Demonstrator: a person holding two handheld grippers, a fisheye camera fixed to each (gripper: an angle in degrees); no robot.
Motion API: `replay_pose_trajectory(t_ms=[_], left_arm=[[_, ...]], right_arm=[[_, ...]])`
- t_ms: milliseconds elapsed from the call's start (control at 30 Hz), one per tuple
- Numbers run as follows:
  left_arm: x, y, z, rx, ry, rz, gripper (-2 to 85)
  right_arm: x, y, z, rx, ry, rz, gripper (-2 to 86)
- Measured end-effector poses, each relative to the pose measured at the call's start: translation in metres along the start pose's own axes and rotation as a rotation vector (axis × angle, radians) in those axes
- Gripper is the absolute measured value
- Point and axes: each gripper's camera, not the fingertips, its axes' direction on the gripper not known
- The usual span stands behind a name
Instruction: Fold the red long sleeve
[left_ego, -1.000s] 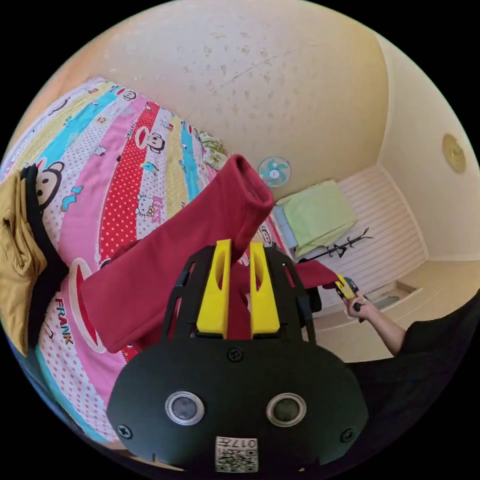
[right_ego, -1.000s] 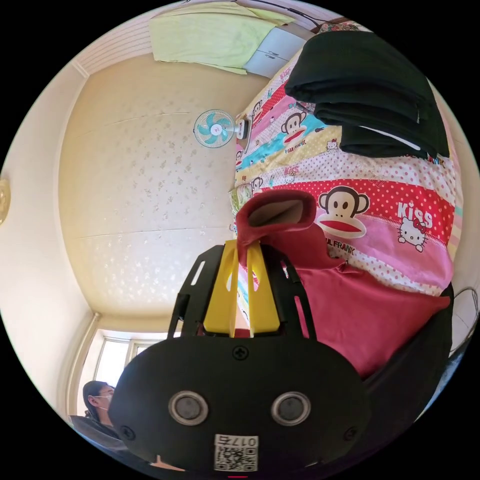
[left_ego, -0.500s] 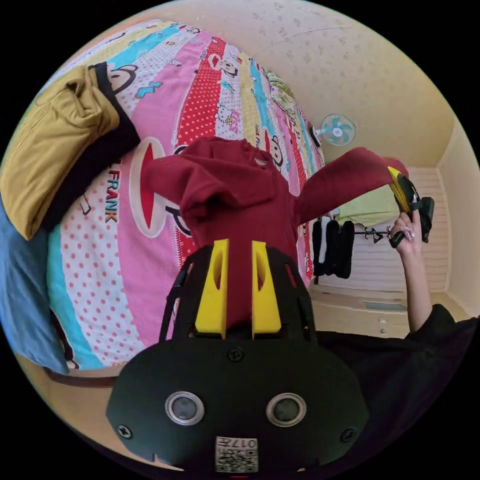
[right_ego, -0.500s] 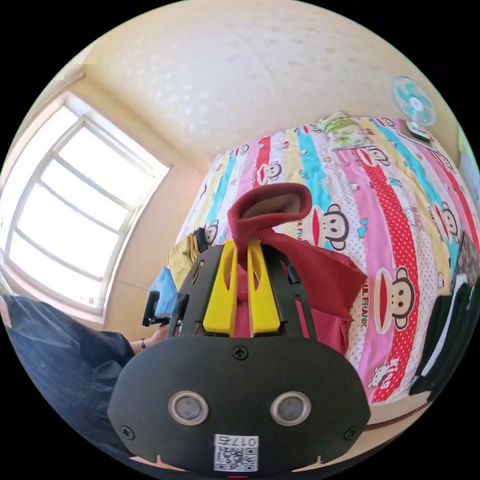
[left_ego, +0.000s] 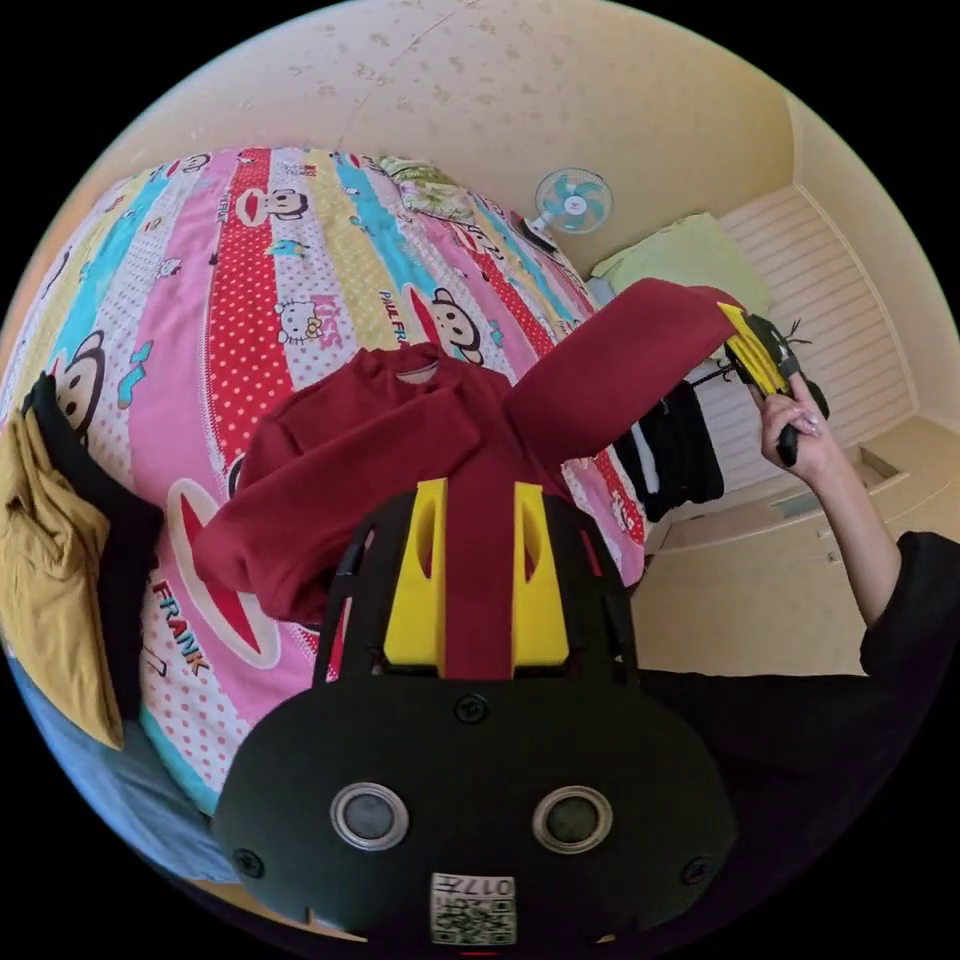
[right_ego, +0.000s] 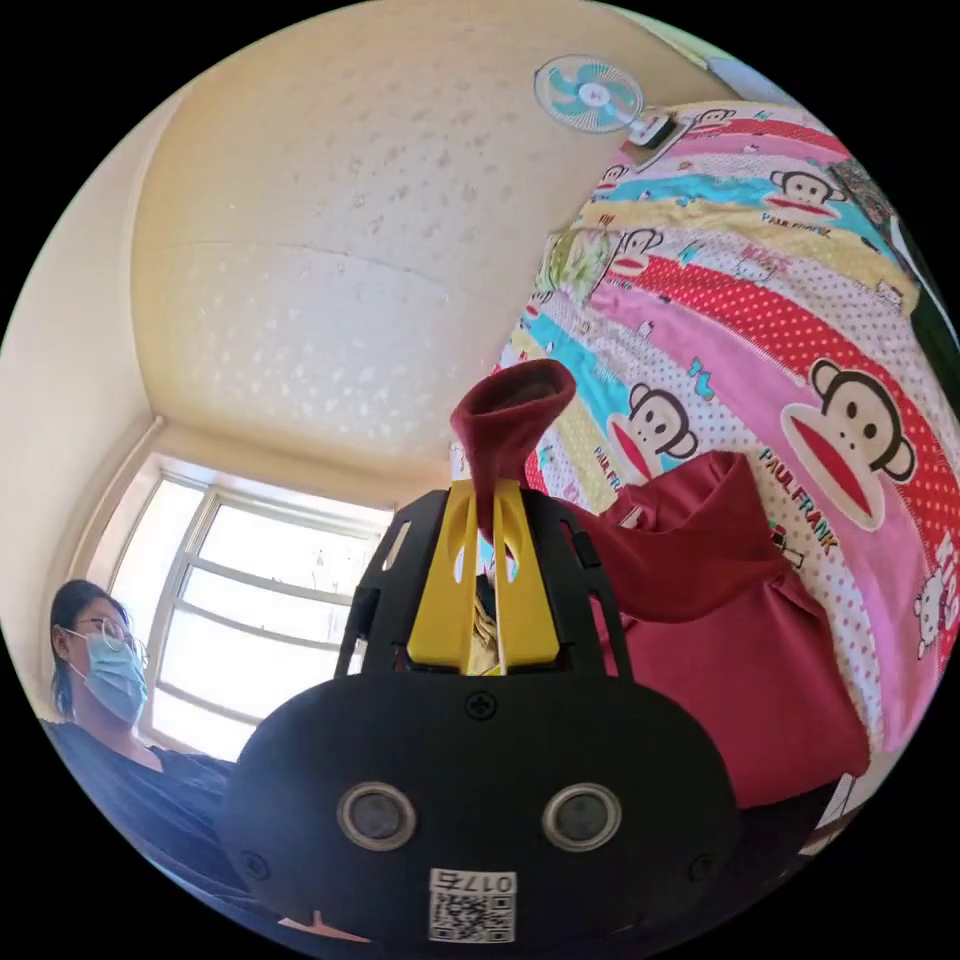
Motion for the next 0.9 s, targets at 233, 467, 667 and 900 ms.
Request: replay_pose_trajectory(t_ms=[233,467,667,900], left_arm=[[0.009,-0.094,0.140,-0.151,-0.135,0.116,13.1],[-0.042,-0.086,0.186,-0.119,-0.059,-0.168,3.8],[-0.031,-0.081,0.086,0.247,0.193,-0.265,1.1],[0.056,-0.115,0.107,0.262,0.207,-0.036,2.8]], right_arm=[[-0.004,-0.026,-0.116,0.086,0.207,-0.074,3.4],[0.044,-0.029,-0.163,0.140,0.263,0.005,3.3],[0.101,-0.045,-0.194,0.229,0.151,0.143,3.3],[0.112,-0.083,-0.201,0.255,0.143,0.129,3.2]])
